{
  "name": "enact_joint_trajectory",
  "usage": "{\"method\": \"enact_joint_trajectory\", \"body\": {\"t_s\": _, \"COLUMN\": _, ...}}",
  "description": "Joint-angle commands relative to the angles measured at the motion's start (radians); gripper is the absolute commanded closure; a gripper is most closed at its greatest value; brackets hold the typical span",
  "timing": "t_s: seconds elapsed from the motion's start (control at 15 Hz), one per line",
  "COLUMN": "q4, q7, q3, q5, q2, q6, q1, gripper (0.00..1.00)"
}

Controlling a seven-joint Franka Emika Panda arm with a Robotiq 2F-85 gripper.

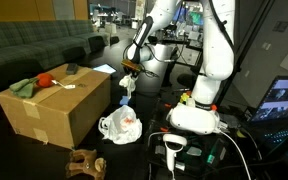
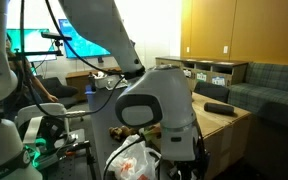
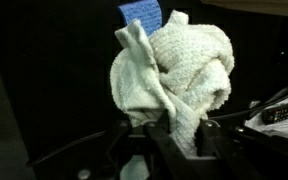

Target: Put the objects on the table on top of the box and put the objects on the box on the table

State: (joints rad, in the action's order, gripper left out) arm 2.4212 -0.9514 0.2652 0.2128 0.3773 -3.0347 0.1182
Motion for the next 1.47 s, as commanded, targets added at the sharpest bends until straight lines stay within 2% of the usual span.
{"method": "enact_joint_trajectory", "body": {"t_s": 0.0, "q4": -0.128, "q7": -0.009, "q3": -0.020, "q5": 0.088, "q2": 0.137, "q6": 0.035, "q1": 0.011, "gripper": 0.96}}
{"method": "enact_joint_trajectory", "body": {"t_s": 0.27, "q4": -0.186, "q7": -0.008, "q3": -0.040, "q5": 0.170, "q2": 0.233, "q6": 0.073, "q1": 0.059, "gripper": 0.96}}
{"method": "enact_joint_trajectory", "body": {"t_s": 0.67, "q4": -0.144, "q7": -0.005, "q3": -0.051, "q5": 0.273, "q2": 0.271, "q6": 0.056, "q1": 0.150, "gripper": 0.96}}
{"method": "enact_joint_trajectory", "body": {"t_s": 0.93, "q4": -0.187, "q7": -0.003, "q3": -0.073, "q5": 0.303, "q2": 0.308, "q6": 0.075, "q1": 0.189, "gripper": 0.96}}
{"method": "enact_joint_trajectory", "body": {"t_s": 1.0, "q4": -0.198, "q7": -0.002, "q3": -0.082, "q5": 0.308, "q2": 0.313, "q6": 0.078, "q1": 0.198, "gripper": 0.84}}
{"method": "enact_joint_trajectory", "body": {"t_s": 1.07, "q4": -0.207, "q7": 0.007, "q3": -0.095, "q5": 0.312, "q2": 0.312, "q6": 0.085, "q1": 0.211, "gripper": 0.58}}
{"method": "enact_joint_trajectory", "body": {"t_s": 1.2, "q4": -0.217, "q7": 0.015, "q3": -0.114, "q5": 0.316, "q2": 0.310, "q6": 0.088, "q1": 0.220, "gripper": 0.50}}
{"method": "enact_joint_trajectory", "body": {"t_s": 1.4, "q4": -0.190, "q7": 0.011, "q3": -0.108, "q5": 0.303, "q2": 0.273, "q6": 0.089, "q1": 0.193, "gripper": 0.27}}
